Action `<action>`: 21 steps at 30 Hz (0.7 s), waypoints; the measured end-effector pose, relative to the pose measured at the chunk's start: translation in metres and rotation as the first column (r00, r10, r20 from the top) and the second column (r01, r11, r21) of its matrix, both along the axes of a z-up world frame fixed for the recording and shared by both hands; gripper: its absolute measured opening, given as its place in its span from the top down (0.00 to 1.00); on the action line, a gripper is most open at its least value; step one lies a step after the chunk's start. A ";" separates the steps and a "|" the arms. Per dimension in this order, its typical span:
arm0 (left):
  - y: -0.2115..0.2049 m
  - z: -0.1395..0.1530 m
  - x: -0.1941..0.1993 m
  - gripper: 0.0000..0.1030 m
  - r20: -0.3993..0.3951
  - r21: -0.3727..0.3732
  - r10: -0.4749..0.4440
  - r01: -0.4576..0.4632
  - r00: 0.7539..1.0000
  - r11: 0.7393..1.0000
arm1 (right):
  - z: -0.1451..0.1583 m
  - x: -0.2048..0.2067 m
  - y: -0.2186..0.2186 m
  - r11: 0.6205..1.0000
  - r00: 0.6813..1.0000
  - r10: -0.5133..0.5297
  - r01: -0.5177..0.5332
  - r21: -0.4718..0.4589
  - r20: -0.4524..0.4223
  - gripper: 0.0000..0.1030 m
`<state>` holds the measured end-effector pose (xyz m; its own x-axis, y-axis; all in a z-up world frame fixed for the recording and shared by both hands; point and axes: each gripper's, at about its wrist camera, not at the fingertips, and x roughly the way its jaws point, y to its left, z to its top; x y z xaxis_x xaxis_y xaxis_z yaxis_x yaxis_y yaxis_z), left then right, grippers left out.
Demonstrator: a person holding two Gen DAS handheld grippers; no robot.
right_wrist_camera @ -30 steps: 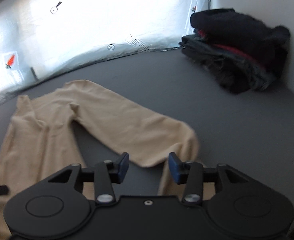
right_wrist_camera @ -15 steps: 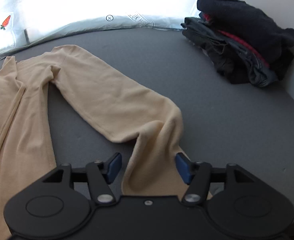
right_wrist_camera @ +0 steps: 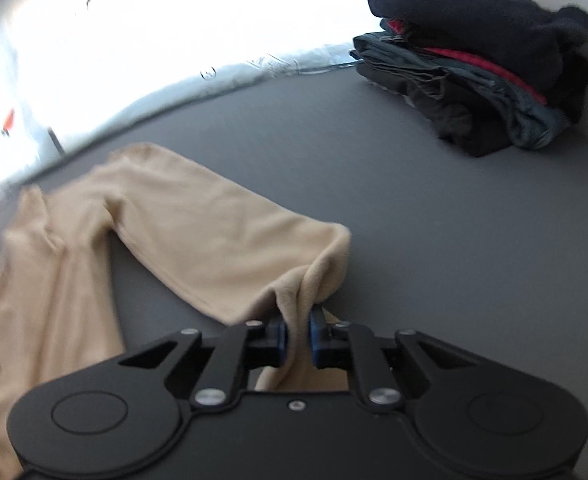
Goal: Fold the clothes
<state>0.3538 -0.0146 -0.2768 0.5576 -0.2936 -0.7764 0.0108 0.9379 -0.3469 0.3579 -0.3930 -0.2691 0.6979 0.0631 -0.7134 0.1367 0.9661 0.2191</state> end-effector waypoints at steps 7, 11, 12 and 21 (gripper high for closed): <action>-0.012 -0.001 0.001 0.00 -0.001 0.078 -0.028 0.028 1.000 0.997 | -0.016 0.023 -0.017 0.741 0.999 -0.044 0.022 0.671 0.015 0.82; -0.023 -0.002 0.001 0.00 -0.014 0.156 -0.057 0.059 0.998 0.986 | -0.019 0.031 -0.006 0.806 0.998 -0.037 0.062 0.588 -0.055 0.59; -0.025 -0.001 0.002 0.00 -0.022 0.168 -0.056 0.059 0.998 0.984 | -0.018 0.029 -0.008 0.806 0.998 -0.035 0.058 0.589 -0.049 0.56; -0.041 0.022 0.005 0.01 0.003 0.223 -0.095 0.092 0.996 0.971 | -0.025 0.001 -0.040 0.817 0.989 -0.133 0.145 0.558 -0.061 0.85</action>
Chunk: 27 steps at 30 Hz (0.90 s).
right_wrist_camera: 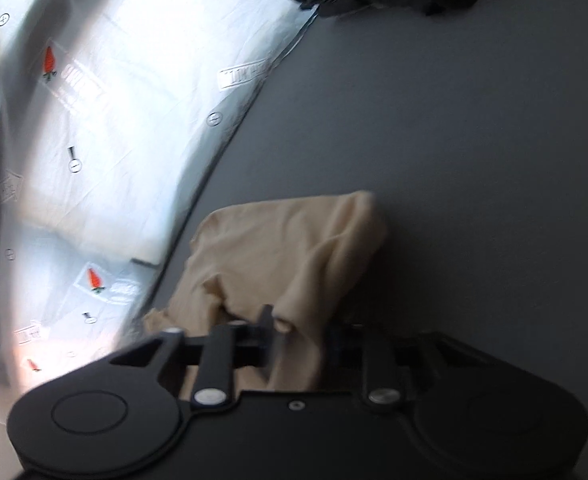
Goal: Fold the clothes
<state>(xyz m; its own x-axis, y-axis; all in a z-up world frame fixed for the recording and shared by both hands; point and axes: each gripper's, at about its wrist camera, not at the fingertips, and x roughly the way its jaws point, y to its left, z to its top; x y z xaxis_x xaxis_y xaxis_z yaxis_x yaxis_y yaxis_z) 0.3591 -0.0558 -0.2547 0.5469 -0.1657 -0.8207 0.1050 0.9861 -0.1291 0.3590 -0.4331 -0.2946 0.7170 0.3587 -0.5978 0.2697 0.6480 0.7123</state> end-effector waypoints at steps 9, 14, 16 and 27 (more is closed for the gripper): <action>-0.037 0.025 0.013 0.02 0.061 0.006 -0.093 0.093 0.994 0.996 | 0.044 0.003 0.034 0.776 0.986 0.164 -0.125 -0.618 0.006 0.85; -0.050 0.022 0.016 0.02 0.047 -0.010 -0.112 0.113 0.993 0.994 | 0.047 0.015 0.036 0.560 0.958 0.268 -0.243 -0.792 -0.104 0.71; -0.051 0.020 0.017 0.02 0.036 -0.021 -0.110 0.110 0.993 0.994 | 0.041 0.013 0.025 0.584 0.954 0.261 -0.276 -0.763 -0.146 0.70; -0.045 0.009 0.023 0.02 -0.006 -0.031 -0.055 0.055 0.998 0.998 | 0.057 -0.010 0.025 0.317 0.976 0.218 -0.058 -0.947 0.013 0.91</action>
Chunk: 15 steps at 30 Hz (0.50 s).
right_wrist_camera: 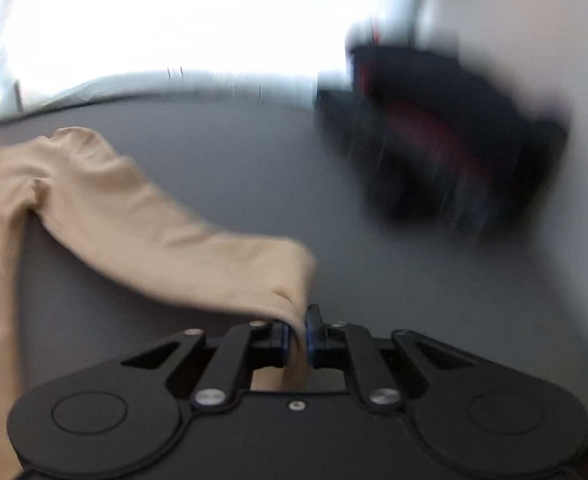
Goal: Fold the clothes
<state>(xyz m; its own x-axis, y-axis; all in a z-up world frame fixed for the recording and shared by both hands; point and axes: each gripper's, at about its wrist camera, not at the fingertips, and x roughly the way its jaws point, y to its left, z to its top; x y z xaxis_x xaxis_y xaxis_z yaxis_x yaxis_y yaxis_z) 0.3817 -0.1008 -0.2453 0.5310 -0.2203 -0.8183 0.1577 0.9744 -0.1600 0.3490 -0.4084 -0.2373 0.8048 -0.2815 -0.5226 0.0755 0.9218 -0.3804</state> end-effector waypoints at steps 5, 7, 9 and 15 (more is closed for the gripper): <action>-0.001 -0.001 0.000 0.02 -0.004 0.002 0.005 -0.005 1.000 1.000 | -0.015 0.004 0.019 0.974 1.000 -0.005 0.011 -0.226 0.024 0.88; -0.001 -0.001 0.000 0.02 -0.002 0.000 0.002 -0.002 1.000 1.000 | -0.031 0.007 0.016 0.983 0.995 -0.028 0.010 -0.182 -0.093 0.78; -0.001 -0.001 0.000 0.02 -0.001 0.000 -0.001 0.001 1.000 1.000 | -0.041 0.001 0.014 0.990 0.986 -0.022 -0.002 -0.141 -0.168 0.70; -0.001 -0.004 0.001 0.02 -0.010 0.009 0.001 -0.001 1.000 1.000 | -0.027 -0.021 -0.012 0.978 0.984 -0.088 0.115 0.175 -0.156 0.52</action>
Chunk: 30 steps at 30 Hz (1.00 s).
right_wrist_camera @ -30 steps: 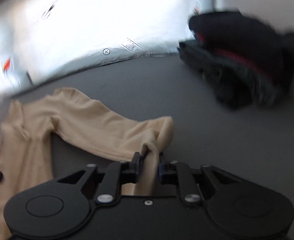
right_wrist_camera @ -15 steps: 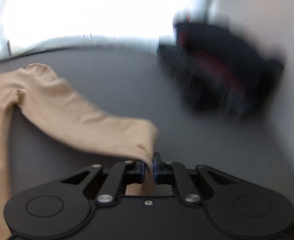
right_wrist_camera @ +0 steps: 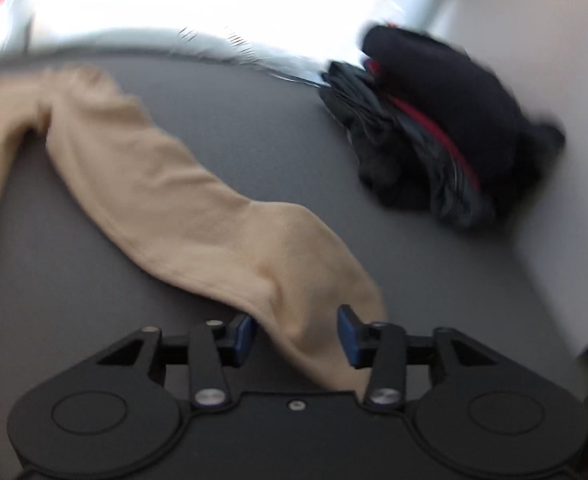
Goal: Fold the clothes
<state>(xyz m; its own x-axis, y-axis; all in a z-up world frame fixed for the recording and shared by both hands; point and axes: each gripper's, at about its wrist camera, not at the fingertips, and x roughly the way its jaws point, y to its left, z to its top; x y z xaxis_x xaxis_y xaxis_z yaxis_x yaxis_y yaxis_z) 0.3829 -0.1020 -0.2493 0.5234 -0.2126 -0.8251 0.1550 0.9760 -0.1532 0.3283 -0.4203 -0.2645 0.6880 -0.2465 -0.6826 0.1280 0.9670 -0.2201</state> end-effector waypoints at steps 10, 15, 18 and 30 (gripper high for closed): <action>-0.007 -0.002 0.004 0.02 -0.018 -0.005 0.006 -0.006 1.000 1.000 | 0.018 -0.013 -0.069 0.843 0.967 -0.226 0.135 0.520 0.116 0.36; -0.010 -0.002 0.003 0.02 -0.017 0.005 0.002 -0.002 1.000 1.000 | 0.019 -0.012 -0.072 0.899 0.975 -0.196 0.134 0.417 0.108 0.33; -0.012 -0.005 0.004 0.02 -0.028 0.001 0.010 -0.010 1.000 1.000 | 0.010 -0.003 -0.072 0.920 0.973 -0.221 0.188 0.343 0.062 0.34; -0.013 -0.002 0.006 0.02 -0.038 -0.038 0.028 -0.029 0.999 0.999 | -0.009 0.003 -0.088 0.748 0.924 -0.380 0.274 0.604 0.051 0.94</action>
<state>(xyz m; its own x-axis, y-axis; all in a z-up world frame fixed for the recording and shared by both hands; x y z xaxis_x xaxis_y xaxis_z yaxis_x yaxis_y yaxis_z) 0.3892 -0.1154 -0.2513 0.4988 -0.2299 -0.8357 0.1205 0.9732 -0.1958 0.3309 -0.5079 -0.2739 0.7506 -0.0744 -0.6565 0.4422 0.7949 0.4155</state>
